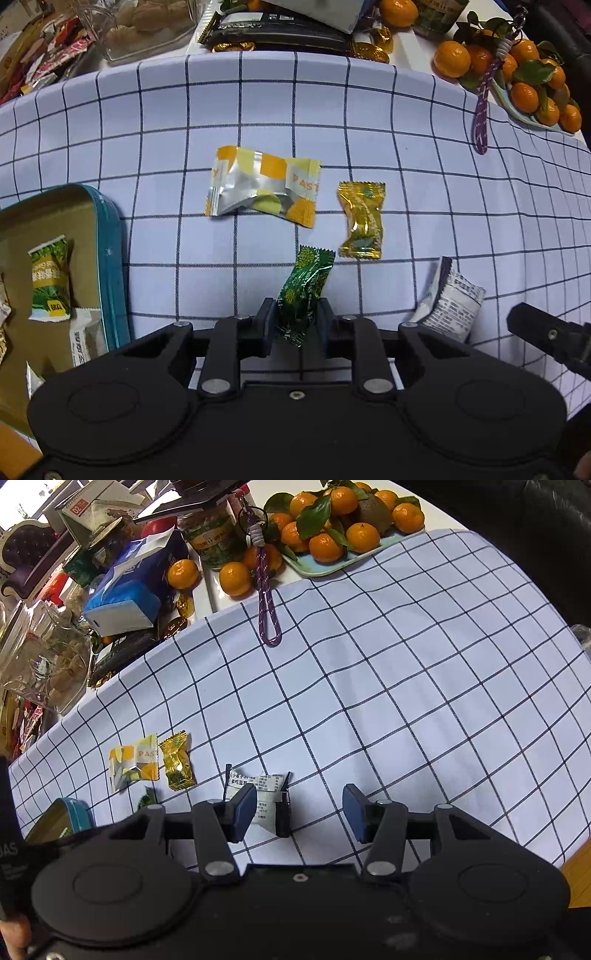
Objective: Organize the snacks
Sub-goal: 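Grasp the green candy with the left gripper while the right gripper grasps the white packet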
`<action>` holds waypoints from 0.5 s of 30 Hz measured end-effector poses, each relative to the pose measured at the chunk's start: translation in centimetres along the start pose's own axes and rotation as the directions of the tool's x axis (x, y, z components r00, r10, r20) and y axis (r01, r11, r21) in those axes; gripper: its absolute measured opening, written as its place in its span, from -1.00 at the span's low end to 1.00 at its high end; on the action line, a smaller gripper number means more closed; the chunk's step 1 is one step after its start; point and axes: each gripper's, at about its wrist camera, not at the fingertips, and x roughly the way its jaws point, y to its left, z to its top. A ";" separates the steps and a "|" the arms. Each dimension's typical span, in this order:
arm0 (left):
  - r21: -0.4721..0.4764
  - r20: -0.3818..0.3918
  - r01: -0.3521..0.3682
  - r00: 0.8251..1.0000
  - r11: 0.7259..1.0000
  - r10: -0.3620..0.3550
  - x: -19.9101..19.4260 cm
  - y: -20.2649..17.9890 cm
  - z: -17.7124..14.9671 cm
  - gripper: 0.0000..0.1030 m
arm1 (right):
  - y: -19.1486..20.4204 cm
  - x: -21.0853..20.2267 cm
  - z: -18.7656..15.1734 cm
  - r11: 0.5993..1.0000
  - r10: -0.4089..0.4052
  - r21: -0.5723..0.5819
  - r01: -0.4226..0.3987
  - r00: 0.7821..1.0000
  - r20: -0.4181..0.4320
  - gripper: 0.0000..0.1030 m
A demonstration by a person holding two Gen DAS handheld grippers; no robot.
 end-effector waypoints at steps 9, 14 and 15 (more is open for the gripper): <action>-0.015 -0.013 0.009 1.000 1.000 -0.009 -1.7 1.6 -1.3 -0.43 | 0.3 1.1 0.2 0.996 0.045 0.075 -0.042 0.998 -0.035 0.05; -0.039 -0.008 0.037 0.999 0.999 -0.038 -2.7 2.7 -1.4 -0.43 | 1.6 1.9 0.2 0.996 0.053 0.076 -0.051 0.998 -0.030 0.10; -0.042 -0.003 0.044 0.999 0.998 -0.044 -3.0 2.9 -1.4 -0.43 | 1.9 2.2 0.2 0.996 0.040 0.075 -0.038 0.999 -0.029 0.11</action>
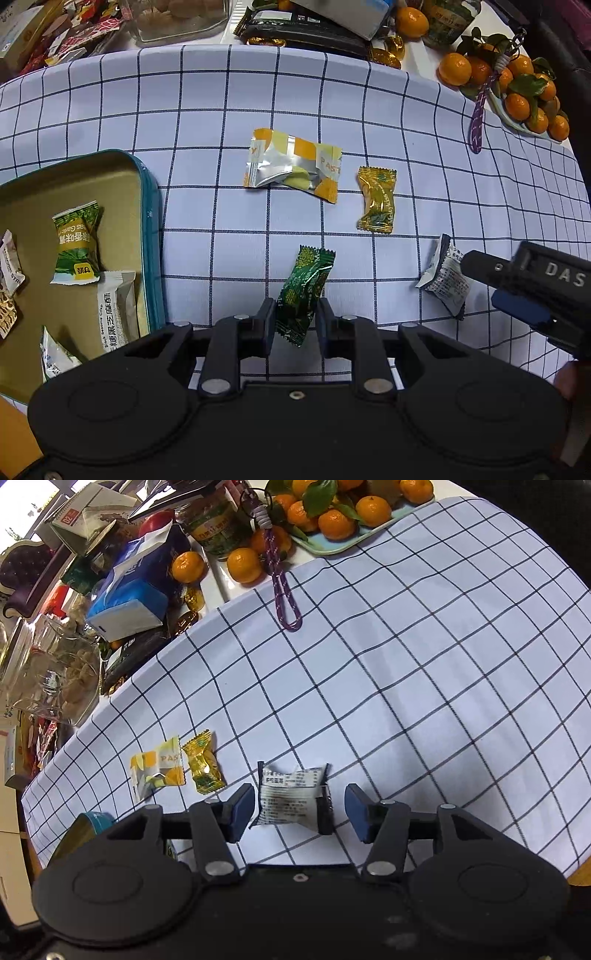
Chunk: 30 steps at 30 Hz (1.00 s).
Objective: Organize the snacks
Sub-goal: 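Grasp the green candy with the left gripper while the right gripper grasps the white packet, then lift the green candy and white packet and carry both toward the gold tray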
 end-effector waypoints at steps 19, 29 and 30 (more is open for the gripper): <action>-0.065 0.044 0.040 0.998 0.997 -0.038 -2.1 2.3 0.3 -0.43 | 3.8 3.6 -1.0 0.975 -0.151 -0.156 0.159 0.986 0.064 0.16; 0.014 0.075 -0.083 0.994 0.996 0.082 -1.6 0.6 -0.5 -0.43 | 4.1 2.2 -2.3 0.947 -0.157 -0.268 0.179 0.982 0.102 -0.09; 0.023 0.078 -0.089 0.993 0.996 0.087 -1.6 0.5 -0.7 -0.43 | 3.9 2.0 -2.3 0.949 -0.151 -0.263 0.172 0.983 0.101 -0.09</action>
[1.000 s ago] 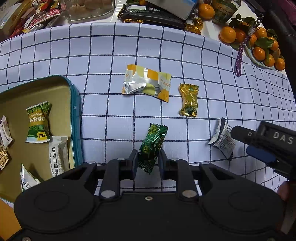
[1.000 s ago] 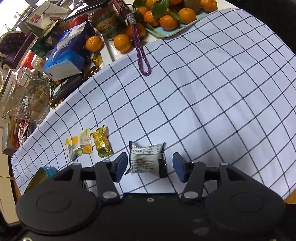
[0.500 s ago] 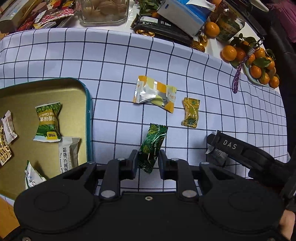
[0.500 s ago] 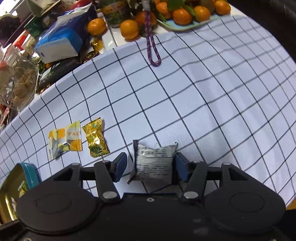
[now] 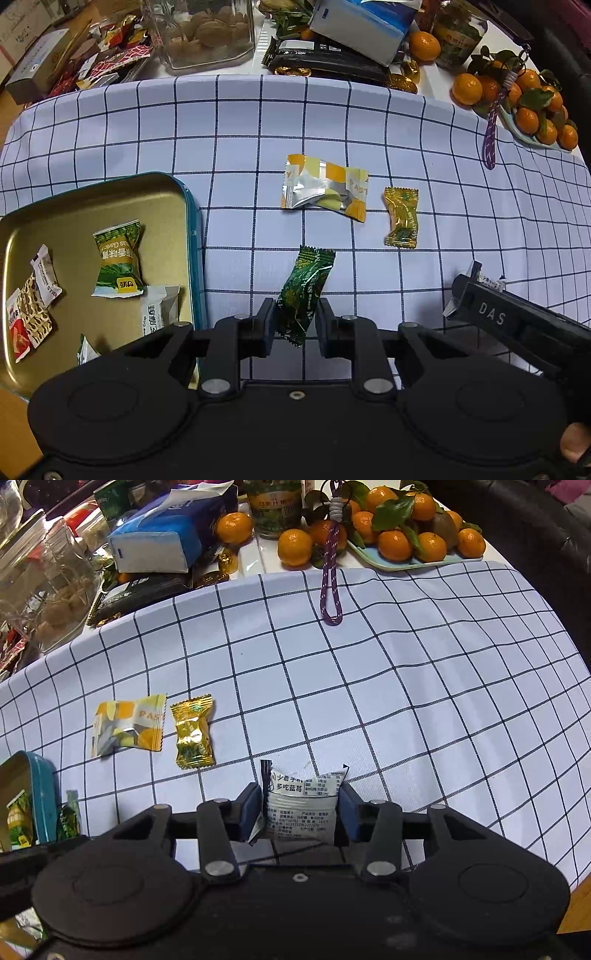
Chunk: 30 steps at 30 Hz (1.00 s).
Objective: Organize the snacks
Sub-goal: 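Lift the green candy and white packet and carry both toward the gold tray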
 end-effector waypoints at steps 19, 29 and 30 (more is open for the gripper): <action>0.047 0.092 -0.065 0.994 0.997 0.061 -2.4 1.6 -1.7 -0.43 | -2.1 -4.5 -0.8 0.999 -0.036 0.042 0.033 0.998 0.058 -0.09; -0.096 0.115 -0.078 0.989 0.992 0.089 -4.1 8.0 -2.4 -0.43 | 1.6 -6.8 -2.5 0.996 0.025 -0.084 -0.015 0.993 0.115 -0.09; -0.111 0.118 -0.083 0.988 0.990 0.096 -4.2 8.7 -2.6 -0.43 | 2.2 -7.0 -2.8 0.995 0.032 -0.100 -0.020 0.992 0.121 -0.09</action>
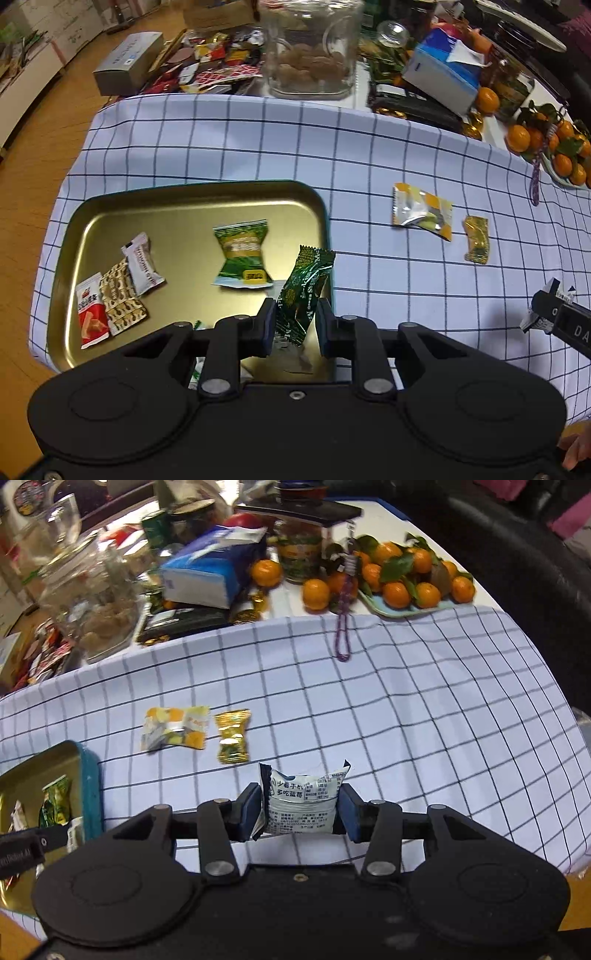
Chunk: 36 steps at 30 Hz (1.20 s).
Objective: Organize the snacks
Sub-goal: 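Lift the green candy and white packet and carry both toward the gold tray, then open both grippers over the gold tray to drop the green candy and white packet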
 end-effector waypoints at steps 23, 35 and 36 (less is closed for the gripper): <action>-0.315 -0.132 -0.126 0.987 0.941 0.089 0.4 14.9 -1.6 -0.43 | 15.0 -3.0 -4.6 0.971 0.213 -0.078 -0.225 0.968 -0.133 -0.09; -0.378 -0.168 -0.138 0.983 0.915 0.078 0.5 17.5 -1.7 -0.42 | 21.9 -5.8 -3.7 0.947 0.253 -0.176 -0.269 0.962 -0.106 -0.09; -0.383 -0.163 -0.128 0.984 0.915 0.070 0.4 17.5 -1.7 -0.42 | 22.2 -5.9 -3.7 0.946 0.253 -0.181 -0.269 0.962 -0.104 -0.09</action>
